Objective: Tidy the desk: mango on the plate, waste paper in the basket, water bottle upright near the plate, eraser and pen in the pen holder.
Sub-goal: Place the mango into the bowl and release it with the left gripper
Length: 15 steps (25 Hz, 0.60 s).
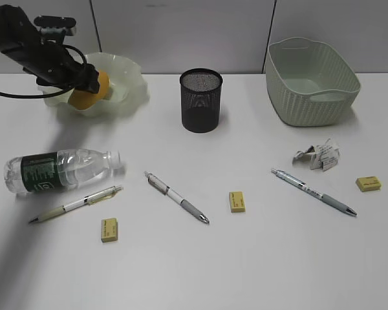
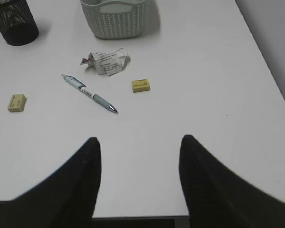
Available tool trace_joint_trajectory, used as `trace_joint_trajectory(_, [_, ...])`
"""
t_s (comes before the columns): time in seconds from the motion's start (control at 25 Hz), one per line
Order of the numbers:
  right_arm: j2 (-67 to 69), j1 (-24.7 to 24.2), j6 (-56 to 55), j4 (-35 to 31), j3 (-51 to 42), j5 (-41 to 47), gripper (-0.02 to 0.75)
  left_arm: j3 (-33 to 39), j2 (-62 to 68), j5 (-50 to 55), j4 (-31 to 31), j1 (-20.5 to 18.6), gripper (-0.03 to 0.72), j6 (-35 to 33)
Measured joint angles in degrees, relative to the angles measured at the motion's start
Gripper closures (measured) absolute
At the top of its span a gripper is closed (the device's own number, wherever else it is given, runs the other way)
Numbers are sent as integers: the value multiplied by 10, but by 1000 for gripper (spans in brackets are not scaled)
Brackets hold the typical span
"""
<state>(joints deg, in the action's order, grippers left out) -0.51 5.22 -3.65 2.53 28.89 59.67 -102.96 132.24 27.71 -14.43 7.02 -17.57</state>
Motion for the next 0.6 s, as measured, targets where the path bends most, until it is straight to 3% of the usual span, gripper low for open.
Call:
trace_joint_trajectory(0.24, [0,0,0,0,0,0,312,0,-44,47,0,0,99,0])
trace_joint_trajectory(0.6, [0,0,0,0,0,0,312,0,-111,221,0,0,107,0])
